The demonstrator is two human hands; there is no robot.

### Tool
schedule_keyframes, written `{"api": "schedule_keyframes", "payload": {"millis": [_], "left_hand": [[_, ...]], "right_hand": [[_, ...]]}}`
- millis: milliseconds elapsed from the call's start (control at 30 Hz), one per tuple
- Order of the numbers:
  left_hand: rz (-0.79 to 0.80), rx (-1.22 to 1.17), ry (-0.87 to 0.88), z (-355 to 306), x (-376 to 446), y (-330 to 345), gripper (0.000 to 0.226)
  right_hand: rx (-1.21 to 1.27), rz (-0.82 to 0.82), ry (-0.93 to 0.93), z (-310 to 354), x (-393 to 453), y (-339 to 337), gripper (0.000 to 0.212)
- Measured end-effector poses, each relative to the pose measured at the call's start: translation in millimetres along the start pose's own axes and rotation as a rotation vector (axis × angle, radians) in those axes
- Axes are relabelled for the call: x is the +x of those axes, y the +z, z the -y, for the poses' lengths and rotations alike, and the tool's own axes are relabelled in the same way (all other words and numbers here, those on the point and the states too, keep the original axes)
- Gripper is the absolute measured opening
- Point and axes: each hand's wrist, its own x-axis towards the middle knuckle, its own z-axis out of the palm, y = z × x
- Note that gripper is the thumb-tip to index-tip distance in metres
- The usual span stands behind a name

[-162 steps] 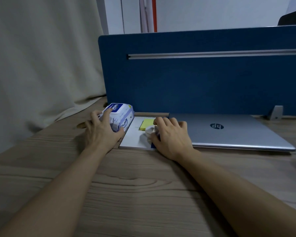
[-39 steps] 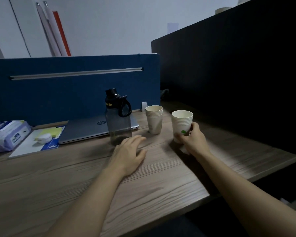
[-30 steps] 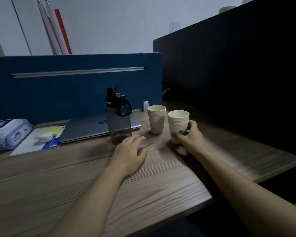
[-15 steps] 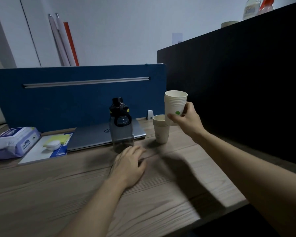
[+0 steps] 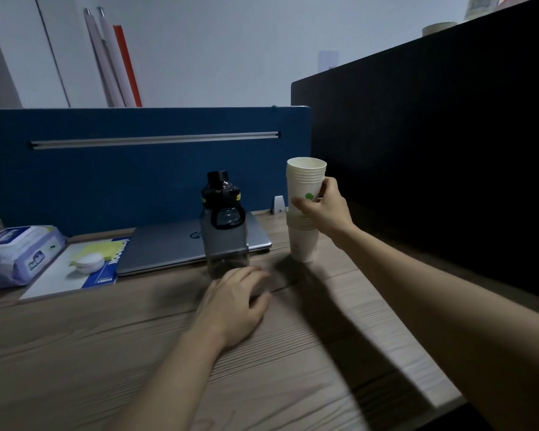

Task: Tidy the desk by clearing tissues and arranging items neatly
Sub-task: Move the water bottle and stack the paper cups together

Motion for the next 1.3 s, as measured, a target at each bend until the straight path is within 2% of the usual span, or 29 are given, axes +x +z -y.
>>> {"api": "schedule_keyframes", "payload": {"millis": [100,267,433,633,733,833,900,967,1067,1200,1300], "left_hand": [[0.0,-0.005,0.001,0,-1,1,0.049],[-0.011,-0.038,-0.001,0,-2,0,0.046],[-0.036,-0.066,0.009,0,0,-3,0.043],[-0.13,-0.097,0.003,3,-2,-10,0.036],[-0.233,-0.106,-0.016,4,-3,-13,0.029],[-0.39,-0.123,-0.128,9,-4,-15,0.027],[-0.426,-0.178,-0.264,11,-5,-14,0.042],[-0.366,-0.259,-0.387,15,-5,-12,0.062],[-0.217,-0.349,-0.456,24,-2,-7,0.078],[-0.141,-0.416,-0.496,34,3,-5,0.083],[-0.091,-0.474,-0.464,36,7,-6,0.084]], "right_hand": [[-0.022,0.007,0.041,-11,-6,4,0.07],[0.089,-0.004,0.067,-32,-27,11,0.086],[0.057,0.058,0.177,-60,-46,16,0.099],[-0.003,0.004,0.208,-74,-59,12,0.075],[-0.002,0.001,0.199,-74,-68,8,0.067],[0.014,-0.004,0.199,-72,-77,7,0.061],[0.011,0.004,0.193,-70,-81,7,0.061],[0.016,0.014,0.194,-67,-83,6,0.061],[0.019,0.024,0.178,-65,-84,6,0.052],[0.02,0.066,0.157,-64,-81,7,0.048],[0.034,0.068,0.161,-65,-76,8,0.047]]}}
